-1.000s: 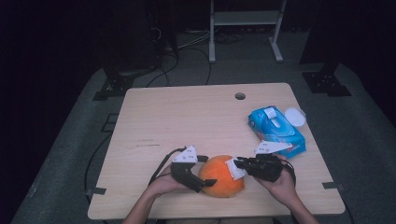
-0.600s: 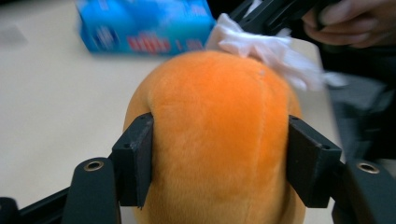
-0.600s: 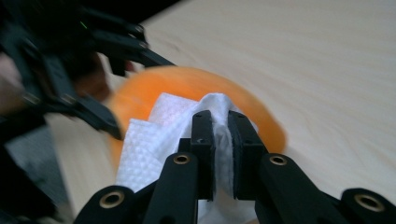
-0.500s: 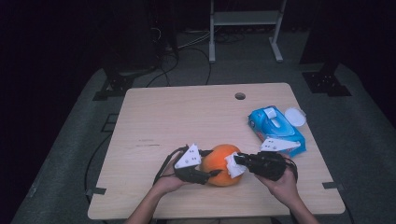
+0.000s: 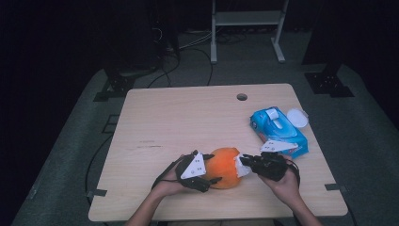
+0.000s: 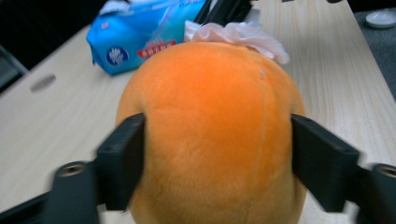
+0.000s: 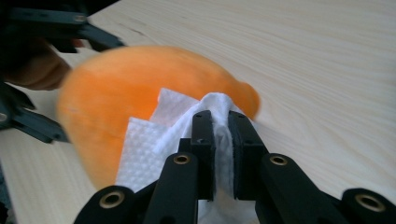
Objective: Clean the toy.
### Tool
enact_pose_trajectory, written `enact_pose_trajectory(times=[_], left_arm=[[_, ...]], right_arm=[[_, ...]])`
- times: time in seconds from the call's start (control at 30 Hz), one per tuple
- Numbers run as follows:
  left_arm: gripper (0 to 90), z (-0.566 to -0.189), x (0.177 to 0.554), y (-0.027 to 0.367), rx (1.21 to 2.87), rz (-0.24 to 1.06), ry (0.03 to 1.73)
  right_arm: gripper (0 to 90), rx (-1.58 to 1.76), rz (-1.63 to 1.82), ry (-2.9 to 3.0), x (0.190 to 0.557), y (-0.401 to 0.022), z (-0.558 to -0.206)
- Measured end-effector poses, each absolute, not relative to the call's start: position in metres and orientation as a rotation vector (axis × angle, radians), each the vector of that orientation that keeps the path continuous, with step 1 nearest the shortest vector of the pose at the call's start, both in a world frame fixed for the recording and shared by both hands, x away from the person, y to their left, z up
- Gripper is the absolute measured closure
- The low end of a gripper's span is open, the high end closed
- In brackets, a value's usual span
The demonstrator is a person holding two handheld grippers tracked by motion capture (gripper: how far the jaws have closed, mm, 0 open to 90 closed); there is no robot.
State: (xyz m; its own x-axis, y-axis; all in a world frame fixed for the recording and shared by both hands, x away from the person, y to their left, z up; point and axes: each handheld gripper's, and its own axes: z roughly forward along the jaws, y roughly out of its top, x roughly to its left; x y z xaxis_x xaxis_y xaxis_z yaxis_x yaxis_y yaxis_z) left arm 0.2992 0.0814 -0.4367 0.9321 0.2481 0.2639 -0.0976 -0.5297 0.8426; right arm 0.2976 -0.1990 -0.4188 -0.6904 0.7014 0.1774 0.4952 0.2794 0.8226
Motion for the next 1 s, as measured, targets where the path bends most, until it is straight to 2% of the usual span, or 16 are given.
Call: enact_pose_trajectory(times=[0.03, 0.07, 0.1, 0.13, 0.17, 0.27, 0.4, 0.57, 0.87, 1.0], left_arm=[[17.3, -0.435, 0.304, 0.084, 2.083, 0.379, 0.168], [13.8, -0.435, 0.304, 0.084, 2.083, 0.379, 0.168], [13.8, -0.434, 0.307, 0.086, 2.05, 0.323, 0.227], [9.9, -0.432, 0.311, 0.089, 2.001, 0.246, 0.294], [9.9, -0.431, 0.313, 0.09, 1.975, 0.225, 0.318], [19.2, -0.432, 0.313, 0.09, 2.008, 0.231, 0.31], [24.8, -0.437, 0.314, 0.092, 2.039, 0.243, 0.327], [24.8, -0.441, 0.316, 0.099, 2.03, 0.225, 0.342], [24.8, -0.435, 0.296, 0.082, 2.06, 0.333, 0.167], [24.8, -0.435, 0.296, 0.081, 2.062, 0.341, 0.167]], right_arm=[[80.9, 1.087, 1.361, 2.332, 0.297, -0.196, -0.419], [80.9, 1.09, 1.361, 2.336, 0.296, -0.195, -0.42], [80.9, 1.09, 1.361, 2.336, 0.296, -0.195, -0.42], [80.9, 1.085, 1.377, 2.346, 0.294, -0.193, -0.421], [80.9, 1.085, 1.377, 2.346, 0.294, -0.193, -0.421], [80.7, 1.027, 1.381, 2.357, 0.287, -0.186, -0.418], [80.5, 1.054, 1.381, 2.365, 0.29, -0.189, -0.421], [80.5, 1.167, 1.321, 2.391, 0.302, -0.199, -0.435], [80.2, 1.111, 1.439, 2.315, 0.297, -0.196, -0.415], [80.4, 1.136, 1.439, 2.319, 0.299, -0.198, -0.419]])
